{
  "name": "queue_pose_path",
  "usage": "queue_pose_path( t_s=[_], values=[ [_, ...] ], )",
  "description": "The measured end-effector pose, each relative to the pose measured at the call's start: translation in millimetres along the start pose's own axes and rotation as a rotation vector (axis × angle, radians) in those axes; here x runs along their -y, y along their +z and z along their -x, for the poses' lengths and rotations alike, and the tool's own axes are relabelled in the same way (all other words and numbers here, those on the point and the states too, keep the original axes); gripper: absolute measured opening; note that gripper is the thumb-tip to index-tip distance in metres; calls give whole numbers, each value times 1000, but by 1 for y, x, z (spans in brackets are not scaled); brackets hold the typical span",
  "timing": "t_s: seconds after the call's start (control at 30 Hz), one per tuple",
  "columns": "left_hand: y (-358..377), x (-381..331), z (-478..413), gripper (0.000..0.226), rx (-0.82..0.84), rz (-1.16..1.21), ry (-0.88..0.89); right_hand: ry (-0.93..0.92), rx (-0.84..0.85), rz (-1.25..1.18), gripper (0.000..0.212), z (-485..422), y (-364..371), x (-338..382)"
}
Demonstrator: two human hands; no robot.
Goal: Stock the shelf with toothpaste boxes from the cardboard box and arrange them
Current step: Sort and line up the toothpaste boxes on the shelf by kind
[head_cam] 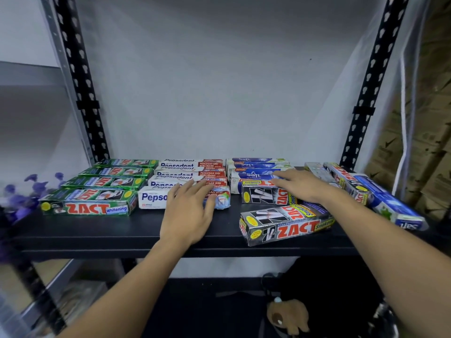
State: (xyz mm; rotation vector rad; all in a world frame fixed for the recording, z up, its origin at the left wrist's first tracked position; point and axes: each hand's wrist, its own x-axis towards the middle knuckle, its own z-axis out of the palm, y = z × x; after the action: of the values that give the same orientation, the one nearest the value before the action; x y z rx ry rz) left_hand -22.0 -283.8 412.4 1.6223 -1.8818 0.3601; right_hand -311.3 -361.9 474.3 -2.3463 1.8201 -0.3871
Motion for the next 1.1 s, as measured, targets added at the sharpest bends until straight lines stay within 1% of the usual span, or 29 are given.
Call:
queue_pose_path(
  t_s=[0.17,0.23,0.3,0.37,0.47,0.57,0.73,0.77,0.87,0.93,1.1],
  values=[
    [-2,-1,1,51,-12,7,-14,-25,25,8,57,8,-1,-2],
    [-2,-2,1,51,-15,5,-16,-39,-27,21,57,9,1,-3],
    [-2,-2,0,52,-12,6,-20,-75,-119,28,57,11,4,0],
    [-2,-2,0,52,-10,7,-25,-106,-151,17,56,14,6,5],
    [-3,-3,0,51,-13,14,-28,-113,-93,56,63,13,10,15],
    [-5,-4,1,51,-14,3,-24,-92,-84,74,72,11,11,27],
    [-5,-4,1,51,-10,4,-31,-29,-38,181,85,8,16,47],
    [-5,-4,1,50,-15,8,-29,-28,-42,183,86,8,16,48],
    [-5,-4,1,48,-31,19,-25,-40,-83,76,78,11,14,47],
    [-5,-4,1,48,-37,22,-22,-59,-92,35,77,13,14,44],
    [-6,-4,2,47,-25,32,-17,-72,-48,82,78,15,14,40]
  ],
)
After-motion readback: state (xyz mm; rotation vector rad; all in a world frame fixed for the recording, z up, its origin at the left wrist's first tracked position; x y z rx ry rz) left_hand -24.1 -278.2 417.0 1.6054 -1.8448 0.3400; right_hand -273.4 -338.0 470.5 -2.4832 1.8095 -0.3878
